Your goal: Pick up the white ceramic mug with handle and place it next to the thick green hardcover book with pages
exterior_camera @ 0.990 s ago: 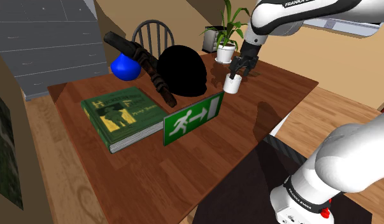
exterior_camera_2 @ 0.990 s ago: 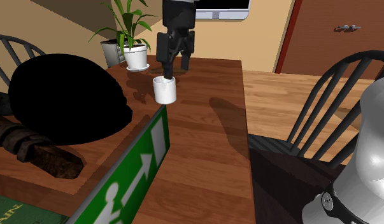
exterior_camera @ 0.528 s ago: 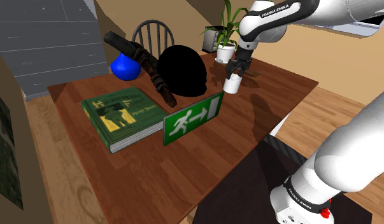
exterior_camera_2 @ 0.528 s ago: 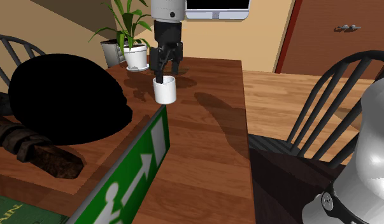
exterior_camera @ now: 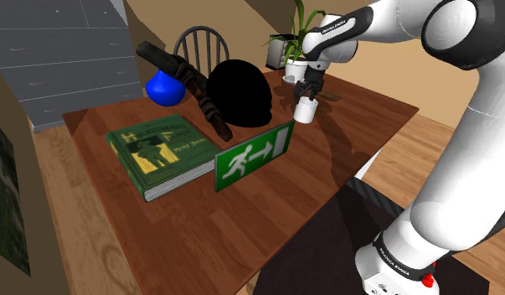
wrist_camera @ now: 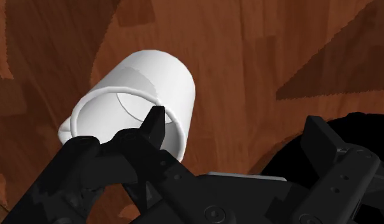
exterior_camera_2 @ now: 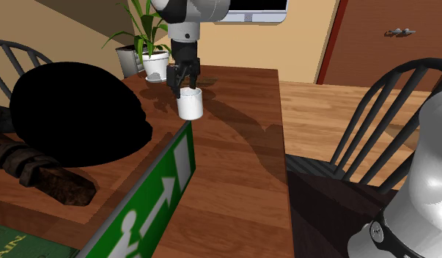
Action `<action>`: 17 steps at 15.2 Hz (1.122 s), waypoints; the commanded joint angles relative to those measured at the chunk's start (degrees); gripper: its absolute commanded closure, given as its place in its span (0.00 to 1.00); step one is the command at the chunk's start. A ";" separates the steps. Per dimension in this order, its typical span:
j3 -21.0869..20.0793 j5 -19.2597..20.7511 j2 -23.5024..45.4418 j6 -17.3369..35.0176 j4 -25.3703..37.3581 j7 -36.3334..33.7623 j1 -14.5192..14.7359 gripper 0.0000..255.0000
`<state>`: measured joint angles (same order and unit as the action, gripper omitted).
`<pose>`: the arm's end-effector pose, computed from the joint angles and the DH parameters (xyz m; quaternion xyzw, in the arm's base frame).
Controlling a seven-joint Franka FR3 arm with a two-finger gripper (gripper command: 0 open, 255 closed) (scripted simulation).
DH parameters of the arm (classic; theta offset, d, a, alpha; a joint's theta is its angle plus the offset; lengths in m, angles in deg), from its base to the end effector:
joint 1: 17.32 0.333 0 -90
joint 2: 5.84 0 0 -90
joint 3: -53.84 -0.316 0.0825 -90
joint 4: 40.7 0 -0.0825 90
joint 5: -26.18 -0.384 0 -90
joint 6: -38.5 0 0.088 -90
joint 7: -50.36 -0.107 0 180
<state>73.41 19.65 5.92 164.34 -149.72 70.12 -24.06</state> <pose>0.5559 -0.2601 0.4079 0.9952 -0.0830 0.0522 0.0071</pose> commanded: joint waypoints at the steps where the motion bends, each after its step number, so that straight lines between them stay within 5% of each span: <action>1: 0.14 -1.39 3.90 0.05 3.85 1.67 -1.17 0.00; 4: -0.06 -3.36 9.87 -0.21 10.10 3.66 -3.14 0.00; 17: -0.82 -4.82 13.20 4.09 8.95 4.55 -3.70 0.00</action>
<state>72.59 14.84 19.10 168.41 -140.77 74.67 -27.76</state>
